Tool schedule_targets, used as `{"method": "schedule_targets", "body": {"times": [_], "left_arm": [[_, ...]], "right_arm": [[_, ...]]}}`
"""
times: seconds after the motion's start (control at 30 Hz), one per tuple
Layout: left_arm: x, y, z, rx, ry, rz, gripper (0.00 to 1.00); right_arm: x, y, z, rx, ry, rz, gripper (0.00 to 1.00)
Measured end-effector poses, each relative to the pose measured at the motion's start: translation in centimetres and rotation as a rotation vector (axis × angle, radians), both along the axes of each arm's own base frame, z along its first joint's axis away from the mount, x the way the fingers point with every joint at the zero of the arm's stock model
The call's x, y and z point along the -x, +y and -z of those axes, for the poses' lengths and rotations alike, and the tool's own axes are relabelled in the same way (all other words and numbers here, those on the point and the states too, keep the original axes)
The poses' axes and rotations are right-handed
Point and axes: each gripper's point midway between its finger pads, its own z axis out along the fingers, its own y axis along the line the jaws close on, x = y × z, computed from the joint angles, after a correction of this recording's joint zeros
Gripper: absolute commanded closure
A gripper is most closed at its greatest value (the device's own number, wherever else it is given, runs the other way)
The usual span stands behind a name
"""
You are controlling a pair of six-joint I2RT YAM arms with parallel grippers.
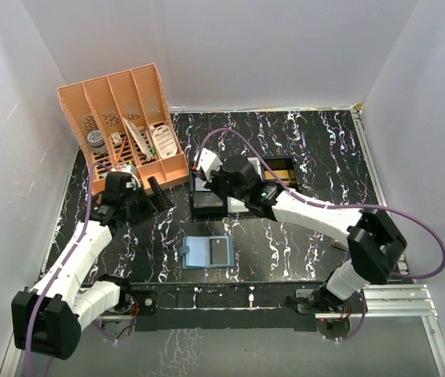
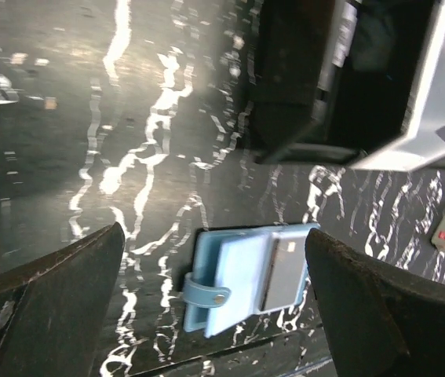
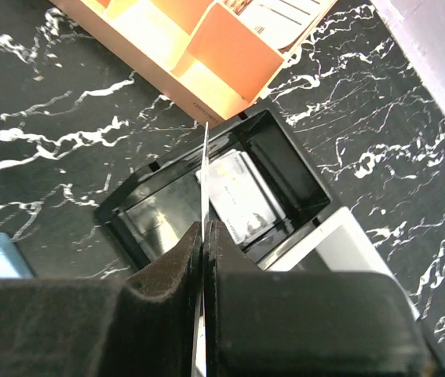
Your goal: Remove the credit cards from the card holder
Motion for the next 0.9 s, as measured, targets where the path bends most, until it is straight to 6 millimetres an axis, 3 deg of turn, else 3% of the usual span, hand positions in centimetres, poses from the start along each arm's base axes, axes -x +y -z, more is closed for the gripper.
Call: {"method": "schedule_targets", "body": {"times": [0.13,0.47,0.6,0.9], "left_arm": [[-0.1,3.0,0.4,-0.043,0.026,-0.053,0.01],[-0.1,4.4,-1.8,-0.145,-0.117,0.003,0.01],[-0.4,5.2,-1.7,-0.189,-0.128,-0.014,0.01],[-0.6,5.8,-2.0,-0.218,-0.148,-0.035,0.01]], "right_arm": [[-1.5,0.8,1.7,0.107,-0.053,-0.038,1.0],[-4.8,2.3,6.9,0.325,-0.119,-0.097,1.0],[-5.6,1.7,9.1,0.398,-0.124,-0.092,1.0],[-7.7,0.1,10.5,0.482,-0.155,-0.096,1.0]]}}
